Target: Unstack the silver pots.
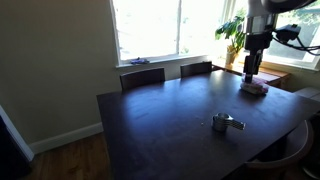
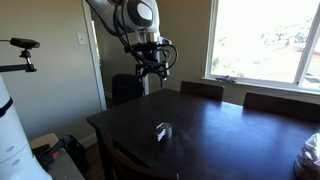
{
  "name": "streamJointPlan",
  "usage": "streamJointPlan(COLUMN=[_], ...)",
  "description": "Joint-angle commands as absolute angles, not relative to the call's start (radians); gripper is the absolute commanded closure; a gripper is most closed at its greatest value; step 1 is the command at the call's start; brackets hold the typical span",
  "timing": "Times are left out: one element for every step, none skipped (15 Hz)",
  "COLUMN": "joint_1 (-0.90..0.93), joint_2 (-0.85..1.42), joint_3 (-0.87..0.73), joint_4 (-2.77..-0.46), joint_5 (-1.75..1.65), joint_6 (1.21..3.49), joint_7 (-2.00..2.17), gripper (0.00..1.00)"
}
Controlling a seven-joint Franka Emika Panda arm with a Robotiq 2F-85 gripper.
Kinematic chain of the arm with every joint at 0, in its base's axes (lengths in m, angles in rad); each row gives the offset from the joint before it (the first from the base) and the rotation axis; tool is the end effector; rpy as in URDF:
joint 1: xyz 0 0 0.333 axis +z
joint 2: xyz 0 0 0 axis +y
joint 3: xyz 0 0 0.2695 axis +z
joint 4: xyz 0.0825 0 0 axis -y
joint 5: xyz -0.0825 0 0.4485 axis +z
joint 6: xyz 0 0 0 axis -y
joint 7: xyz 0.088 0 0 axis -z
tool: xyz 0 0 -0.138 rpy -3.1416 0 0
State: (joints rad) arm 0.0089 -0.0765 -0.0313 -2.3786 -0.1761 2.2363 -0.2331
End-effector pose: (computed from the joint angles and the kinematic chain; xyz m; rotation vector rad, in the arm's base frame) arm 0.5295 -0.0211 0.2270 2.9765 0.4870 -0.1236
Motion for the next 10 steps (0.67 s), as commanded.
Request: streamJointPlan(joint_1=[0.011,0.011,0.01,0.009,0.008,0.006,0.004,0.003,0.003,0.005], joint_2=[0.02,0.043,0.063,0.078,0.094,0.103,0.114,0.123,0.134,0.143], joint_3=[-0.014,-0.01,-0.008,-0.007,-0.008,-0.009,-0.011,-0.014,-0.018,-0.023], joint_4=[-2.354,-2.357,-2.357,-2.365,-2.369,-2.383,-2.389,-2.403,-2.408,-2.412], joint_5=[-0.182,-0.194,-0.202,-0.208,-0.211,-0.206,-0.206,-0.209,-0.213,-0.216], joint_6=[2.35,2.392,2.426,2.461,2.495,2.537,2.569,2.608,2.635,2.655], joint_7=[-0.221,-0.2,-0.193,-0.177,-0.177,-0.18,-0.18,-0.175,-0.165,-0.147], gripper=[0.0,0.0,0.0,0.0,0.0,0.0,0.0,0.0,0.0,0.0])
